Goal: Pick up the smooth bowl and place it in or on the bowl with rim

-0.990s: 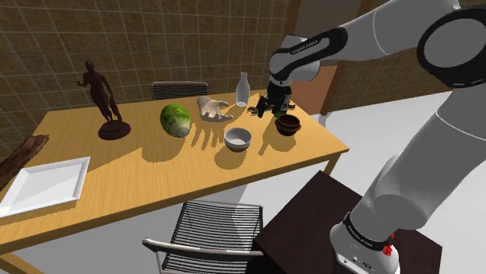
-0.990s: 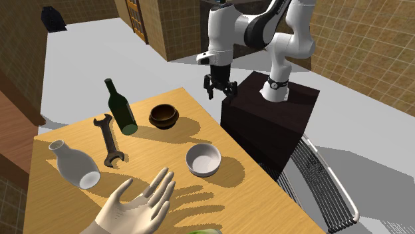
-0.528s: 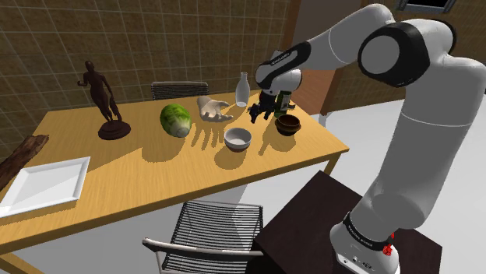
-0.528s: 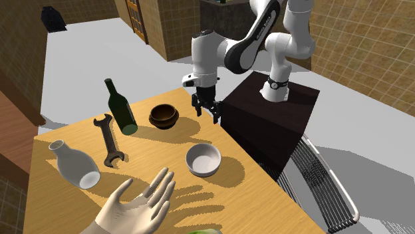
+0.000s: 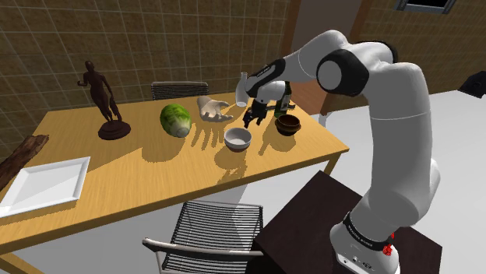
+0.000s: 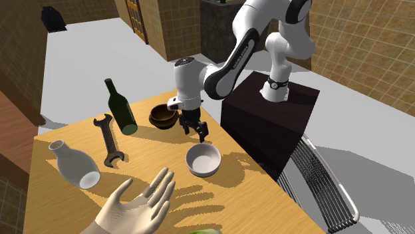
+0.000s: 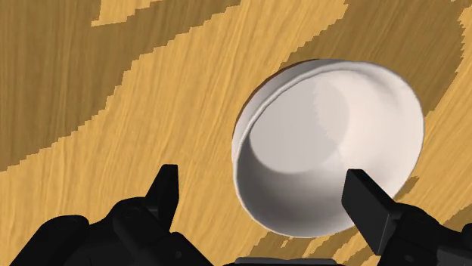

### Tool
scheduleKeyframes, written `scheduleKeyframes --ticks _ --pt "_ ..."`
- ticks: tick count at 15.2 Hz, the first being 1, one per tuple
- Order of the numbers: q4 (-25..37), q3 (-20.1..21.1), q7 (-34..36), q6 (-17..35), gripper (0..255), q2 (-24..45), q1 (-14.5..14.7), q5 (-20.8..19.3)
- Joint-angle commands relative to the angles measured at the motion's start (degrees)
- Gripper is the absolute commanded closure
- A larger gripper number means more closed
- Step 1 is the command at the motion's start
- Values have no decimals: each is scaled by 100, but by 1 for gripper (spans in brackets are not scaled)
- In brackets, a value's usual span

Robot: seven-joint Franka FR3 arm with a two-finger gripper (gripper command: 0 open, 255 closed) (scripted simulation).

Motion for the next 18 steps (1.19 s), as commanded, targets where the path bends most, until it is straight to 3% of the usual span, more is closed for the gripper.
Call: scheduleKeyframes --ticks 1,9,17,18 --pt "508 89 -59 -31 0 514 -122 107" --pt "791 230 -134 241 0 1073 -185 250" --pt "804 240 -138 263 0 1108 -187 259" --pt "804 240 -138 263 255 1108 -187 259"
